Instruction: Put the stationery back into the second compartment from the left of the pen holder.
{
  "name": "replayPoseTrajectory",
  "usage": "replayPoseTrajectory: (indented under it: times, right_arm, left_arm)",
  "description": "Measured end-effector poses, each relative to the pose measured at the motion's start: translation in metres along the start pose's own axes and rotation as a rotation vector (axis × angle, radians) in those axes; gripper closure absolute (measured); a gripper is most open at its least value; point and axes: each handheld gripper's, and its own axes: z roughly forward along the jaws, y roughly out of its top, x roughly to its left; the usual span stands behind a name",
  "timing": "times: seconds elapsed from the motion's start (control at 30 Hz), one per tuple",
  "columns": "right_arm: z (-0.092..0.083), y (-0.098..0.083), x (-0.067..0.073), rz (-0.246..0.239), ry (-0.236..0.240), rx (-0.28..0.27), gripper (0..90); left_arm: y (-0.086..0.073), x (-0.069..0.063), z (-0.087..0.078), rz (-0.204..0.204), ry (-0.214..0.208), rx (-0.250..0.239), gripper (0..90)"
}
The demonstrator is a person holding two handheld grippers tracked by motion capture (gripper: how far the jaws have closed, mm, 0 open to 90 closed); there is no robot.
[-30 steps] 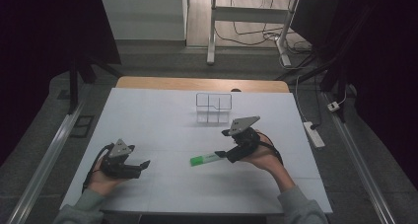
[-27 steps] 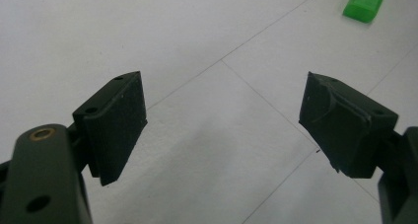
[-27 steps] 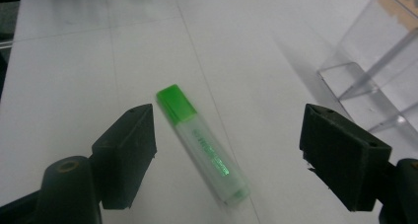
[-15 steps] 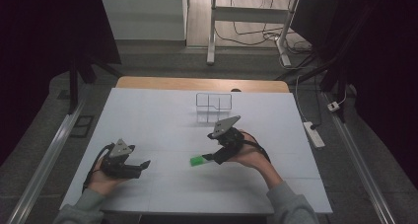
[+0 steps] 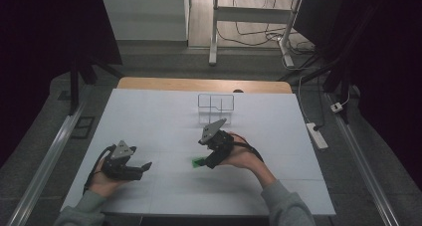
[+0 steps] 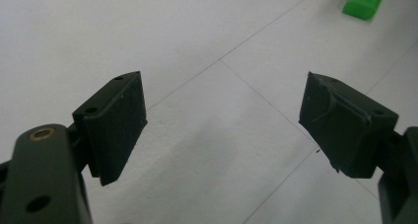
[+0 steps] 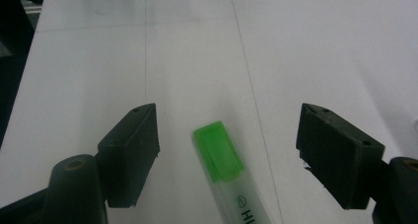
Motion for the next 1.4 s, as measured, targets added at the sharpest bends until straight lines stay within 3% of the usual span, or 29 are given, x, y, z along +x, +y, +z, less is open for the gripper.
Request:
replayPoseTrajectory:
  times: [0.43, 0.73, 0.87, 1.03, 1.1, 1.27, 1.3, 1.37, 1.4]
  right_arm:
    - [0.017, -0.013, -0.016, 0.032, 0.048, 0.080, 24.3]
    - [0.024, -0.011, -0.017, -0.016, 0.083, 0.113, 25.7]
    - [0.031, -0.011, -0.017, -0.046, 0.105, 0.158, 27.8]
    - [0.039, -0.013, -0.016, -0.048, 0.114, 0.191, 30.8]
    - [0.044, -0.013, -0.015, -0.063, 0.107, 0.221, 35.7]
    - [0.042, -0.013, -0.018, -0.088, 0.094, 0.216, 46.1]
    - [0.042, -0.014, -0.018, -0.095, 0.105, 0.212, 52.7]
    - [0.041, -0.014, -0.017, -0.107, 0.098, 0.215, 55.8]
    - [0.041, -0.013, -0.016, -0.113, 0.113, 0.214, 61.6]
  left_arm:
    - [0.000, 0.000, 0.000, 0.006, 0.001, 0.002, 17.8]
    - [0.000, -0.001, 0.002, 0.010, 0.002, 0.008, 17.8]
    - [0.001, -0.004, 0.003, 0.029, 0.001, 0.015, 17.7]
    - [0.000, -0.002, 0.002, 0.020, 0.001, 0.007, 17.7]
    - [0.001, -0.002, 0.002, 0.017, 0.002, 0.004, 17.7]
    - [0.000, -0.001, 0.002, 0.019, 0.000, 0.011, 17.6]
    - [0.000, -0.001, 0.003, 0.016, 0.001, 0.009, 17.6]
    - [-0.001, -0.001, 0.003, 0.014, 0.003, 0.011, 17.6]
    - [-0.001, 0.000, 0.003, 0.014, 0.004, 0.011, 17.6]
